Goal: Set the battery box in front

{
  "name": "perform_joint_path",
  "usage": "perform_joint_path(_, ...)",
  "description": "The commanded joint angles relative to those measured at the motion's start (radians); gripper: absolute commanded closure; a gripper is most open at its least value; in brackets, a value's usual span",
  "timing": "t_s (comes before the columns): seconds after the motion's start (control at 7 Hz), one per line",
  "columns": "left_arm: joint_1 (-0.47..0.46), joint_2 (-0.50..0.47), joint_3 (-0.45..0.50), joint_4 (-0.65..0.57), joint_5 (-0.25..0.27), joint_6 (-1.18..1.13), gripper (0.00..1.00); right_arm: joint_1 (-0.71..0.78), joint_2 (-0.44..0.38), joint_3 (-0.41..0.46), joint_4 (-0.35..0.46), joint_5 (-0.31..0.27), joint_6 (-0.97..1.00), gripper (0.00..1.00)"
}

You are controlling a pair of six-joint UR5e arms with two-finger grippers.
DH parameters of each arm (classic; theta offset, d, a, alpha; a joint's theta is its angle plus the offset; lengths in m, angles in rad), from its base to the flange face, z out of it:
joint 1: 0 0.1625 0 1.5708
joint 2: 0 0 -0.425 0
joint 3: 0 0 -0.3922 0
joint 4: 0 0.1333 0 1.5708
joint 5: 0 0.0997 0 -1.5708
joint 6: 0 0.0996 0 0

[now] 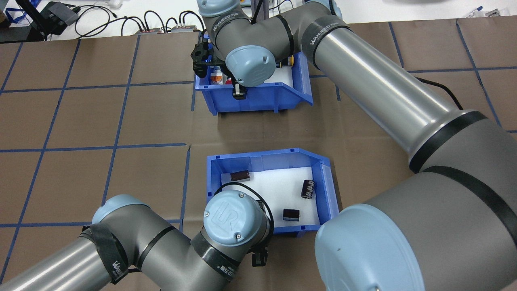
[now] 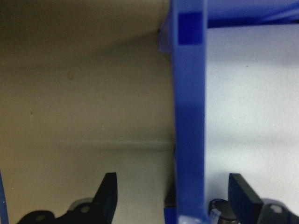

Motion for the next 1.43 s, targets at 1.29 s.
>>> perform_joint_path(1.29,0.557,0.038,0.083,-0.03,-0.028,0.6,1.0,-0.591,-0.362,0.346,0.033,-0.002,-0.502,0.93)
